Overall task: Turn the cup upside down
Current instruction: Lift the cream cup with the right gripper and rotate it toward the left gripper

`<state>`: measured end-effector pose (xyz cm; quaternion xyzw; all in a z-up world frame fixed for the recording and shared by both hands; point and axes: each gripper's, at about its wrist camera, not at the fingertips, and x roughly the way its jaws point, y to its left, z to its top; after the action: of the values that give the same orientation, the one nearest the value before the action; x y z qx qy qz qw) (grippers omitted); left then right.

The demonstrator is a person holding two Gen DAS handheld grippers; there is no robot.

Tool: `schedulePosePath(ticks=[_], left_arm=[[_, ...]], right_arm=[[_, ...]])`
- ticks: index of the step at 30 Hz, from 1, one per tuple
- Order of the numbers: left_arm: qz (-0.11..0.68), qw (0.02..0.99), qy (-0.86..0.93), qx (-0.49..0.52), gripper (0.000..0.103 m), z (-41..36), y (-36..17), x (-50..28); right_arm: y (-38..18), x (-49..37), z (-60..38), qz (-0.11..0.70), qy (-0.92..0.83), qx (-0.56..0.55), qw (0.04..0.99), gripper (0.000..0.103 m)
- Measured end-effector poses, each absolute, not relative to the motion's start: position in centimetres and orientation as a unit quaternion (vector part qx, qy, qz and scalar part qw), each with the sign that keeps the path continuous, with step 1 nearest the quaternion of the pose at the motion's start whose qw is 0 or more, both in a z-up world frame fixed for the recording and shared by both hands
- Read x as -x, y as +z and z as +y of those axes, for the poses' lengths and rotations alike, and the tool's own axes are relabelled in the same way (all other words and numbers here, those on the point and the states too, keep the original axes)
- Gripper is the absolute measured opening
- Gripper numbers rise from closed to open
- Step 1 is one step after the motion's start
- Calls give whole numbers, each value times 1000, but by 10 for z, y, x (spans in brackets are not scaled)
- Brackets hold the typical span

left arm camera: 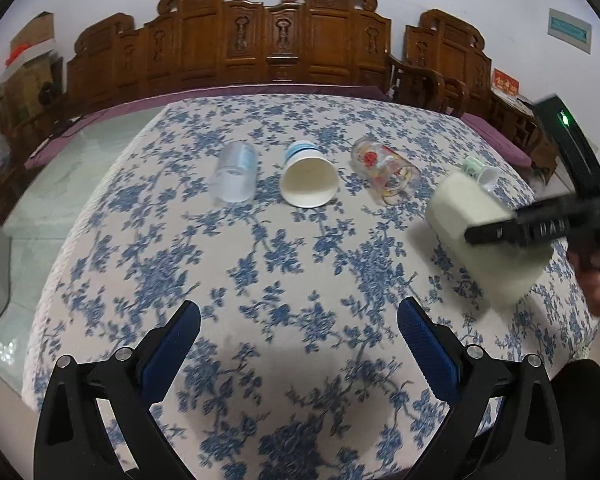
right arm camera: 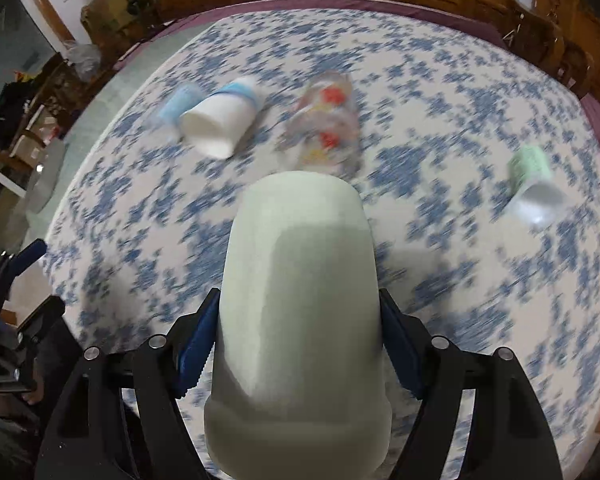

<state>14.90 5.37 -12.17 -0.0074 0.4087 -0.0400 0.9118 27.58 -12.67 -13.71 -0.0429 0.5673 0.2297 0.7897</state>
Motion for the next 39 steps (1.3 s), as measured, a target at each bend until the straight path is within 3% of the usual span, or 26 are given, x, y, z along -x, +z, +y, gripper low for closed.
schedulePosePath(ticks=[14, 22, 26, 31, 39], left_arm=[[409, 912, -19, 4, 95, 70, -114, -141], [418, 908, -26, -2, 95, 58, -111, -150], [421, 906, -38, 2, 95, 45, -107, -159], [431, 901, -56, 2, 95, 20, -105, -171], [471, 878, -74, 39, 95, -14, -114, -203]], right_arm=[[-164, -252, -80, 574, 240, 39, 782, 78], [-121, -233, -107, 485, 235, 23, 842, 79], [-97, -213, -149, 421, 208, 2, 883, 84], [-103, -193, -189, 386, 162, 9, 908, 100], [-128, -179, -221, 372, 125, 16, 920, 100]])
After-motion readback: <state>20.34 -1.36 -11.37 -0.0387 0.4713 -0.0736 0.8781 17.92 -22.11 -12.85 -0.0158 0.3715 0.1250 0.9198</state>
